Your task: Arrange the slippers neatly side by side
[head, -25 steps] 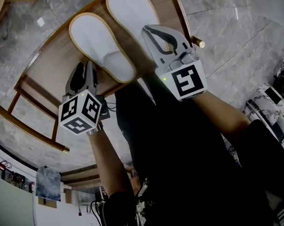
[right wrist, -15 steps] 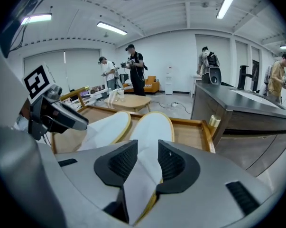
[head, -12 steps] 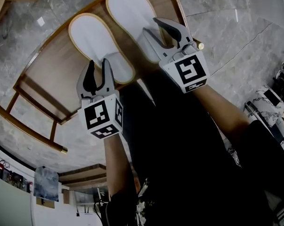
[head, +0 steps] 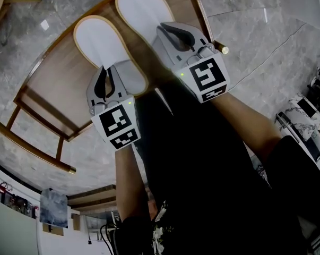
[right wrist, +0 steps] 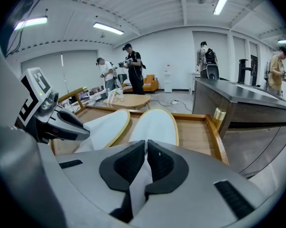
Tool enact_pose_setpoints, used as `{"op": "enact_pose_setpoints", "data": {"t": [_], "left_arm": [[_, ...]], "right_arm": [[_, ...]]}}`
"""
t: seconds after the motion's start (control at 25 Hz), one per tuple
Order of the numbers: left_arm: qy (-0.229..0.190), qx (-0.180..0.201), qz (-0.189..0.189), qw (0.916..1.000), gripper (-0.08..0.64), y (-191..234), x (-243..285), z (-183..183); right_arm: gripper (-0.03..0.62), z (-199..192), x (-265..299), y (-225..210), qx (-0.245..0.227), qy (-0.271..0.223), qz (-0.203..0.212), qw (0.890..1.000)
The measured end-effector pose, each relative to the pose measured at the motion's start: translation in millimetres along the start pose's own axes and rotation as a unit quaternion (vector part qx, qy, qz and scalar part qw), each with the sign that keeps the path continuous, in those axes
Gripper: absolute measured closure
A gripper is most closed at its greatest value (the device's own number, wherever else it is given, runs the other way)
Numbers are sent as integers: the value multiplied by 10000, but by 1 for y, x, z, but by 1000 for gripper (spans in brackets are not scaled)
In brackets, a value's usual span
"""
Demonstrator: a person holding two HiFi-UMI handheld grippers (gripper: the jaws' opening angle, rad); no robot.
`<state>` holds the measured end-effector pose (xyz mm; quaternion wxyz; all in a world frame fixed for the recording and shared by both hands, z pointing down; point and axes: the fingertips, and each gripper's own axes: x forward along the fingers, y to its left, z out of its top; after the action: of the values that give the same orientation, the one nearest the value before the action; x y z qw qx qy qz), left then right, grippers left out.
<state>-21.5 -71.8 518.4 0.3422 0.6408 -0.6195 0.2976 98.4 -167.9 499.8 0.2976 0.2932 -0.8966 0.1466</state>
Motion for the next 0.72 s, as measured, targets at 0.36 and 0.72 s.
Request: {"op": "enact_pose_setpoints", "data": {"t": [0.36,0.72], "left_arm": [[-99,-178,40,9998,546,21,-17,3],[-216,-295,-4,9993,548,36,-38,1]], "right_arm": [[583,20,-7,17,222,-200,-57,9995],[583,40,-16,42,370,-347,-52,9987]]}}
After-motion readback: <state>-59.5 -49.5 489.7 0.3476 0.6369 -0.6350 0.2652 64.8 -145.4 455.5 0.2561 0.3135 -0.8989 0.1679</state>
